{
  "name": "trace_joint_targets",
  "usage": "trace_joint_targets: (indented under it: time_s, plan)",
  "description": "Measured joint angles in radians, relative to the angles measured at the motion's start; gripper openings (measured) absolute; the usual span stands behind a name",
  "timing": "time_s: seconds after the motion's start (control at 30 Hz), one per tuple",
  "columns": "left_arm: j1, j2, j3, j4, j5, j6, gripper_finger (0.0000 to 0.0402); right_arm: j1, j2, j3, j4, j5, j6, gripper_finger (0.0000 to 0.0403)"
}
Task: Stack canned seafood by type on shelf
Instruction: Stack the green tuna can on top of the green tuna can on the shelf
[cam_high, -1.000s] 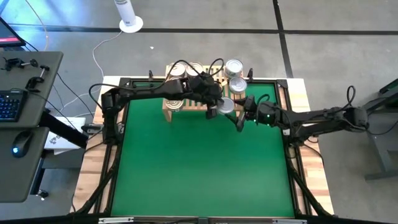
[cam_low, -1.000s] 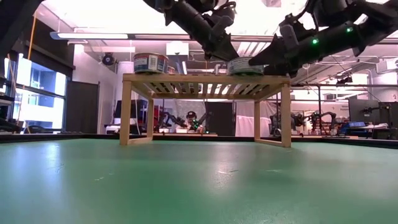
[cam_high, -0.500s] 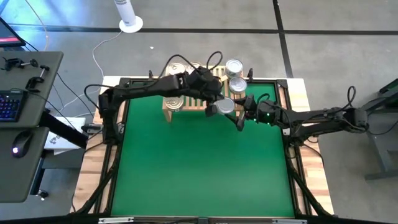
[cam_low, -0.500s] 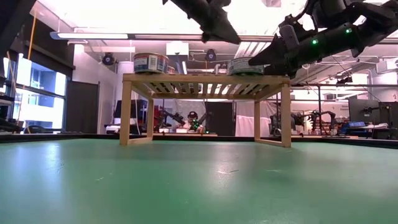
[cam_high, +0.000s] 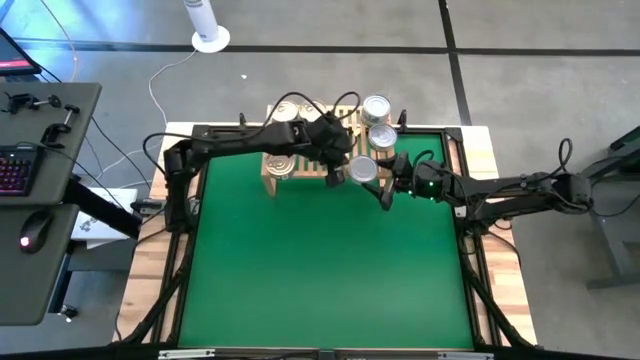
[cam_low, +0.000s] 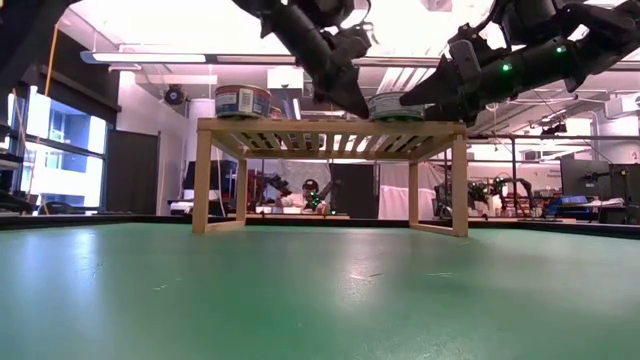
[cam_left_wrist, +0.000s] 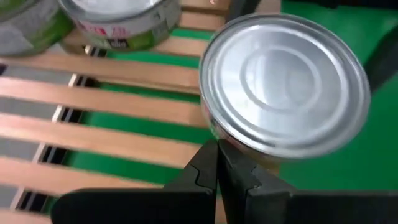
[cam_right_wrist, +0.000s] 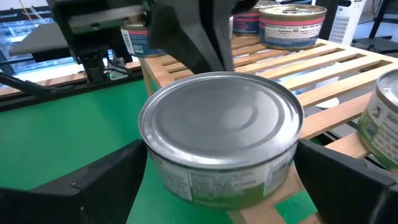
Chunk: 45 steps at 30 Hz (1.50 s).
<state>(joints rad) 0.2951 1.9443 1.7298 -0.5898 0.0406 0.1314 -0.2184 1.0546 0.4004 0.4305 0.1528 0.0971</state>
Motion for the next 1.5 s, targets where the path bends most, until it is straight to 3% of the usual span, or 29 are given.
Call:
trace_joint_targets:
  time_s: [0.4,0.7,0.97,1.27,1.5]
  plan:
    - [0.002,0.091,0.002,0.174,0.044,-0.022,0.0,0.003,0.052,0.039,0.0,-0.039,-0.013,0.0394]
    - [0.004,0.096,0.002,0.185,0.056,-0.029,0.0,0.004,0.126,0.081,0.005,-0.021,-0.035,0.0394]
    - [0.003,-0.002,-0.002,0.143,0.028,-0.032,0.0,0.016,0.075,0.083,-0.009,0.023,-0.027,0.0394]
    - [0.002,-0.148,0.0,-0.036,0.016,-0.006,0.0,0.015,0.005,0.083,-0.031,0.073,-0.019,0.0383]
    - [0.003,-0.141,-0.002,-0.055,-0.024,0.002,0.0,-0.01,-0.002,0.083,-0.098,0.124,0.052,0.0378]
